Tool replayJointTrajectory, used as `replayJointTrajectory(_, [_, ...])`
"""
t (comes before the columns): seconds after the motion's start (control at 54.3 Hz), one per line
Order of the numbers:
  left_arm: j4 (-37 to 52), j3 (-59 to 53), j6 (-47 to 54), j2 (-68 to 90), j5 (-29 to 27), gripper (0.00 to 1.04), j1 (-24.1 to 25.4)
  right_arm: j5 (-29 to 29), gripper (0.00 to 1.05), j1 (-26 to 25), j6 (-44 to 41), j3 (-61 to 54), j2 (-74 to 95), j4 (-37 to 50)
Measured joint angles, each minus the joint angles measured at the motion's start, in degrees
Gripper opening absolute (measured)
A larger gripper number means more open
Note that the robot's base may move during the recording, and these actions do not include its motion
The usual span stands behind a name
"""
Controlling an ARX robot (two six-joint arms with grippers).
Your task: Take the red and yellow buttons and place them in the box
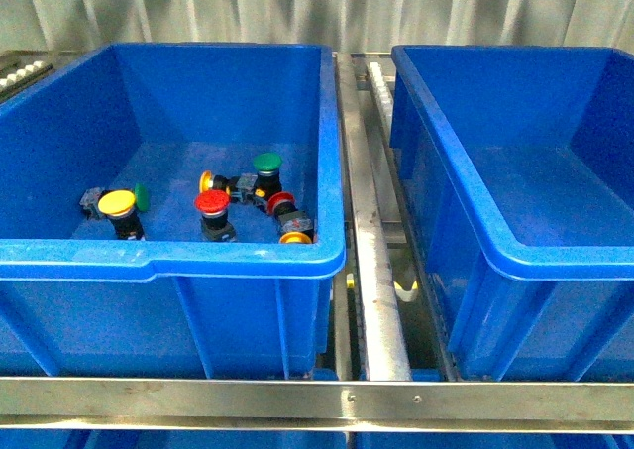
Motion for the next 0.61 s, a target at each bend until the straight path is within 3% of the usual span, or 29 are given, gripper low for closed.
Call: replayJointTrajectory(0.608, [0.0, 0.0, 0.0, 0.0, 0.0, 0.97, 0.0, 0.0, 0.98, 0.0, 0.0, 0.0, 0.0, 0.0])
